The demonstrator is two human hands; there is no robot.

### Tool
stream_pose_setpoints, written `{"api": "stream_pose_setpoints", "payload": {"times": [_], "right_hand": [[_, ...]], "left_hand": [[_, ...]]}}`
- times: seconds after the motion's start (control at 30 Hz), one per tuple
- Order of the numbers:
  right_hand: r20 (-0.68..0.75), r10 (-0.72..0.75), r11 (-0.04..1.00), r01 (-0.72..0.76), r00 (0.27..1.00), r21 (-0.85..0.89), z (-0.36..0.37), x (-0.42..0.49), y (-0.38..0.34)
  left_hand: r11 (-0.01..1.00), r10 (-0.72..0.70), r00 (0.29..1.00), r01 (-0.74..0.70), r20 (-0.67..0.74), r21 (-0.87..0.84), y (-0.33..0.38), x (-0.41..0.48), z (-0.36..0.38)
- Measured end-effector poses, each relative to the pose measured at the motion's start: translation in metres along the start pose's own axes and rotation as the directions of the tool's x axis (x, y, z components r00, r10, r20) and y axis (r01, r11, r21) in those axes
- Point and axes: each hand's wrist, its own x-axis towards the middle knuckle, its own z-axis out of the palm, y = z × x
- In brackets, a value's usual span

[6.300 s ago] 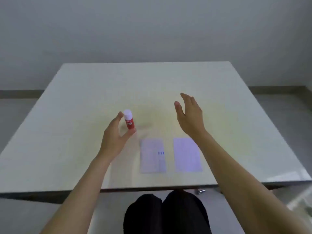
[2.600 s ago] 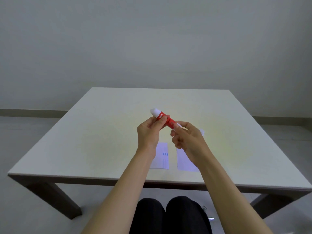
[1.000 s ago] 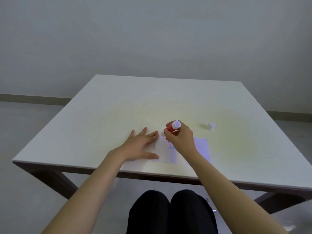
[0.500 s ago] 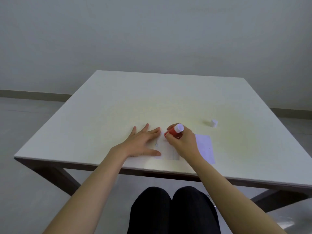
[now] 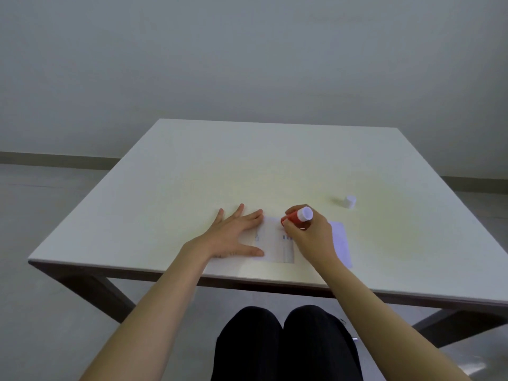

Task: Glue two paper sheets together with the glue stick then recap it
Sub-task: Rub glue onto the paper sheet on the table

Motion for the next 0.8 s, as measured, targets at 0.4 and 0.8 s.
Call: {"api": "stream_pose_setpoints", "payload": {"times": [0.4,0.8], "right_hand": [[0.119,-0.005,0.999,0.01,0.993,-0.043,-0.017,-0.012,0.008],[0.238,0.03,0.999,-0.032,0.971,0.004,-0.028,-0.023,0.01]], "left_hand": [[1.0,-0.011,1.0,0.011,-0.012,-0.028,0.0,0.0,0.002],[0.999,-0.016,1.0,0.016,-0.008,-0.029,0.001,0.0,0.002]]}}
